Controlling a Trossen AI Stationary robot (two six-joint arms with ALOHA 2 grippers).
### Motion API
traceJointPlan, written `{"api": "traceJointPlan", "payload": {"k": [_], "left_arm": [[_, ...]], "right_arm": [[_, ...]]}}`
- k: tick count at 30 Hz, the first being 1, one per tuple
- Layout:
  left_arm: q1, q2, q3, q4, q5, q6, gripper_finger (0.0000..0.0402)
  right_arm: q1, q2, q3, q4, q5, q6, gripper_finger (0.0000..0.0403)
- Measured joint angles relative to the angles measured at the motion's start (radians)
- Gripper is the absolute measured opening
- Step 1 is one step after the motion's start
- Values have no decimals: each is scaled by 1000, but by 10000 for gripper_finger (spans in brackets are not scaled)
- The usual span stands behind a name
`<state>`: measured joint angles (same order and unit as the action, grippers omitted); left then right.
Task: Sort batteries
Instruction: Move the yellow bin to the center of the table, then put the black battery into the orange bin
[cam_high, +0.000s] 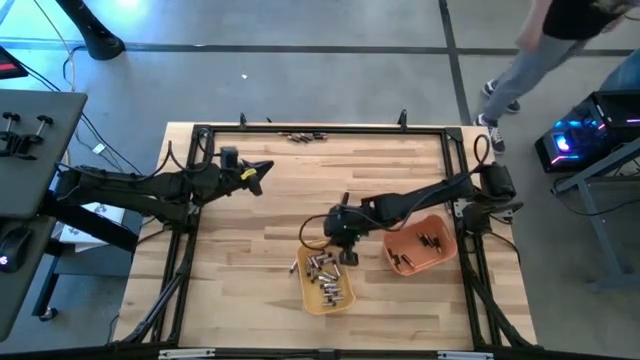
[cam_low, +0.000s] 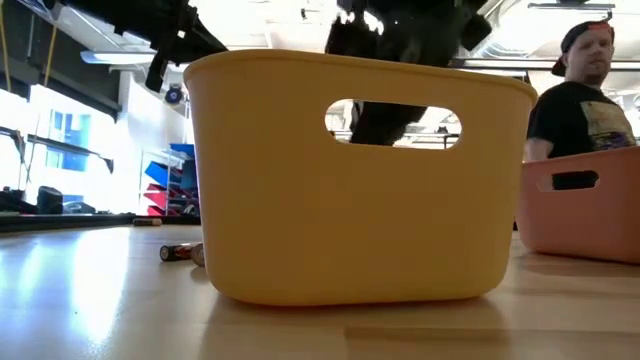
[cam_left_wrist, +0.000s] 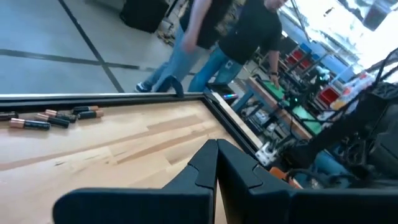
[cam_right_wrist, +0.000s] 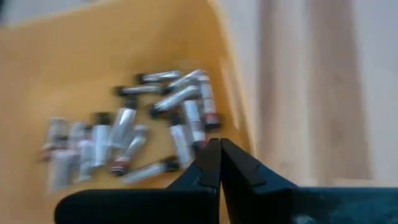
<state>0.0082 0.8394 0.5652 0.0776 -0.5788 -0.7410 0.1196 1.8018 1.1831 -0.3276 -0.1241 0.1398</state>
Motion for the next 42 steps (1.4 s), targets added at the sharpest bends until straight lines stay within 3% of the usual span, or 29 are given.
{"api": "traceJointPlan", "payload": {"k": [9, 16, 21, 24, 29, 32, 36, 42], "left_arm": [[6, 0, 0, 27, -40, -13, 0], [6, 0, 0, 29, -44, 56, 0], [6, 0, 0, 17, -36, 112, 0], [6, 0, 0, -49, 45, 111, 2], [-16, 0, 0, -264, 283, -65, 20], [-55, 0, 0, -328, 425, -65, 20], [-89, 0, 0, -389, 464, -22, 10], [-78, 0, 0, -441, 462, 93, 1]], "right_arm": [[-163, -3, 15, -81, 117, -121, 0], [-291, -8, 129, -210, 207, -314, 0], [-373, -8, 262, -307, 192, -324, 0], [-392, -8, 352, -364, 105, -313, 0], [-354, -10, 453, -342, -122, -185, 0], [-282, -10, 458, -287, -178, -136, 0], [-155, 9, 434, -167, -89, 27, 0], [46, 128, 411, 56, 148, 559, 28]]}}
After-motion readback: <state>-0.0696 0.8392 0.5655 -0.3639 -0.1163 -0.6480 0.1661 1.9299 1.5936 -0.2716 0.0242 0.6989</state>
